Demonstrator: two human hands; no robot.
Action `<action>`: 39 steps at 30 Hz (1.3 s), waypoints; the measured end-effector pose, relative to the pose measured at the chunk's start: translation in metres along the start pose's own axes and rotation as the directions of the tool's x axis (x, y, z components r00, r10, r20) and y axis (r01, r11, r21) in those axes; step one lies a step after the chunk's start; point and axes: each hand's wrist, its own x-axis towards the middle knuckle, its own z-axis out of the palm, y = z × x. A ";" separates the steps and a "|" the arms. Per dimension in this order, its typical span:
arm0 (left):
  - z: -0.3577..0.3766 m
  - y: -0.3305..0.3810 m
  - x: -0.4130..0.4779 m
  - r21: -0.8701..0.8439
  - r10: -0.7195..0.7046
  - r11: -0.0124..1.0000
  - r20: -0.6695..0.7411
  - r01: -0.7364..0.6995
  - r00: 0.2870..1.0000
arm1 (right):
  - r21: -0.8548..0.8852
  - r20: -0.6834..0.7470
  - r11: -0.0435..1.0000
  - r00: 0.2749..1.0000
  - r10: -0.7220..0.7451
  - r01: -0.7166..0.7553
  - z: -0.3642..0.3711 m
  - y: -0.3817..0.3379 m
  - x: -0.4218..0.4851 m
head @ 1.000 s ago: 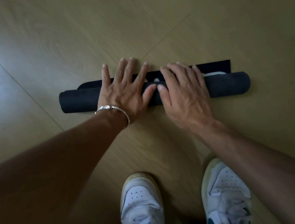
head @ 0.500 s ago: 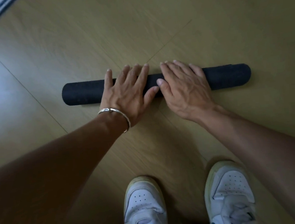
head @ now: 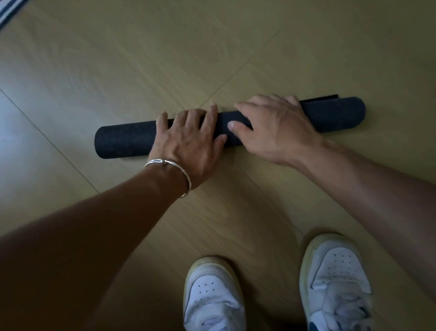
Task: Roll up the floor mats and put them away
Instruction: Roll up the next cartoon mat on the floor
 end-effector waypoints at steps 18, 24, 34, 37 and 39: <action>-0.077 0.031 -0.040 0.029 0.195 0.976 0.302 -0.214 0.933 | 0.123 0.211 0.992 0.977 0.007 -0.033 -0.034 -0.008 -0.085; -0.204 0.094 -0.085 0.110 0.337 0.913 0.335 -0.392 0.880 | 0.115 0.082 0.986 0.990 0.112 -0.121 -0.147 -0.002 -0.193; -0.573 0.174 -0.275 0.407 0.568 0.777 -0.126 -0.480 0.813 | -0.061 -0.425 0.965 0.881 0.208 -0.257 -0.479 -0.090 -0.428; -0.655 0.163 -0.364 0.395 0.528 0.826 -0.292 -0.402 0.797 | -0.133 -0.541 0.948 0.822 0.177 -0.291 -0.557 -0.153 -0.501; -0.690 0.161 -0.419 0.423 0.525 0.830 -0.372 -0.364 0.766 | -0.161 -0.587 0.942 0.796 0.148 -0.294 -0.589 -0.193 -0.547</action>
